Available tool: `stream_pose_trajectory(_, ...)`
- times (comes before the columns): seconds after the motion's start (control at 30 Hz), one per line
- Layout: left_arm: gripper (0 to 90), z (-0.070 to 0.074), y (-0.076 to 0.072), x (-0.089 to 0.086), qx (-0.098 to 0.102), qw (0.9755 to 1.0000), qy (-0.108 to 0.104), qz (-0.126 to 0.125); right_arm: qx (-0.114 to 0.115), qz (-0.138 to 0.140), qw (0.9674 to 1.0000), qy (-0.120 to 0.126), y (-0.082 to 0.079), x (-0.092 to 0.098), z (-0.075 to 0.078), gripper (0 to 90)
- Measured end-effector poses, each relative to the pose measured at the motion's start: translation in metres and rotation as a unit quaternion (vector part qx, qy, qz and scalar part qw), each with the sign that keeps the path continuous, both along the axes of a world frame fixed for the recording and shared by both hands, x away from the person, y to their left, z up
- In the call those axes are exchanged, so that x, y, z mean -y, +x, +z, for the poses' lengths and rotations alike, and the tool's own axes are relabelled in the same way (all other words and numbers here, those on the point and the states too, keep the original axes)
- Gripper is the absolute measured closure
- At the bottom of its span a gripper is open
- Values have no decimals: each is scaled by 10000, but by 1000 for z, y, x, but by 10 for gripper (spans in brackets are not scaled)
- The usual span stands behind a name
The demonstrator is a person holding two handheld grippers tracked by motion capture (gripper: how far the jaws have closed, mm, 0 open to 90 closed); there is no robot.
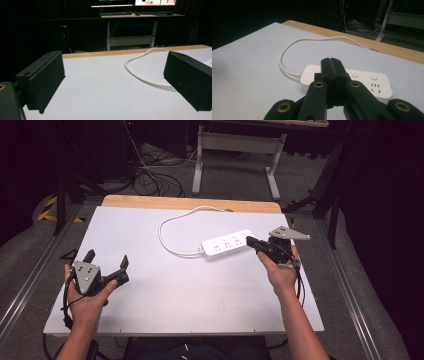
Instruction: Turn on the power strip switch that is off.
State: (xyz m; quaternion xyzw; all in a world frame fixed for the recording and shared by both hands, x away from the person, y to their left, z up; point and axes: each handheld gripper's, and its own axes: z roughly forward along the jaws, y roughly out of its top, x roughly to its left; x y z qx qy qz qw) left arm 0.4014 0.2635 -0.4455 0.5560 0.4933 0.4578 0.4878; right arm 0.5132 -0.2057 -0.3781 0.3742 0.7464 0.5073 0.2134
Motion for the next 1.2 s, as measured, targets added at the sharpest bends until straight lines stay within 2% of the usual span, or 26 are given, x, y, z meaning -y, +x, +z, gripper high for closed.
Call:
stream_pose_trajectory(0.57,42,-1,0,0,-21,10000,-21,-6,-226,-185,9995,-77,37,-4,3,900)
stream_pose_trajectory(0.9,43,-1,0,-1,-42,10000,-33,12,-413,-172,9984,-349,59,-18,1,900)
stream_pose_trajectory(1.2,44,-1,-1,-1,-24,10000,2,5,-647,-305,9957,-596,83,-26,-5,900)
